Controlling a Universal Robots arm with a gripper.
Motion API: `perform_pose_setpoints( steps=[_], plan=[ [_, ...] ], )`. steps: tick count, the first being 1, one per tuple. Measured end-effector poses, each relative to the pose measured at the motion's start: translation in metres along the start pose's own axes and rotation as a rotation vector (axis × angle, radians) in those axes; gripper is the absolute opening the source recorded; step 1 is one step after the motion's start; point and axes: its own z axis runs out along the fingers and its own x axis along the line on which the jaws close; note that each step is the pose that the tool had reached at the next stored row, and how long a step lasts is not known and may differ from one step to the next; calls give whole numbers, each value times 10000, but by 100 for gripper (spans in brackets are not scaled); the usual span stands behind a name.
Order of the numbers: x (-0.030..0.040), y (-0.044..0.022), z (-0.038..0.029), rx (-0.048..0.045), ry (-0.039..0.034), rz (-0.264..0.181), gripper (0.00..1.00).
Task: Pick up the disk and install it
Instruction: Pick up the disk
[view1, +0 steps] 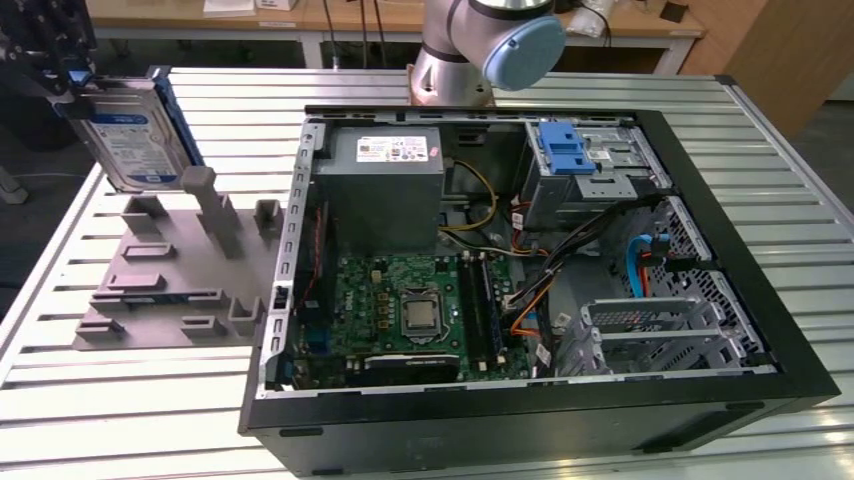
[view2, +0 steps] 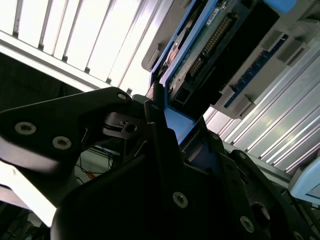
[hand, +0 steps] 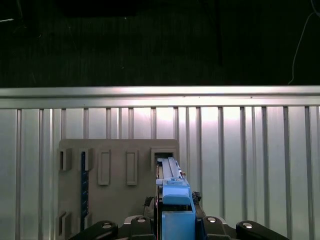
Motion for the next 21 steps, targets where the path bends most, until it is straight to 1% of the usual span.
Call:
perform_pose_setpoints(
  steps=[12,21],
  plan=[
    [-2,2,-99,1,-7,0,36],
    [-4,5,-213,0,-16,-1,36]
  ],
)
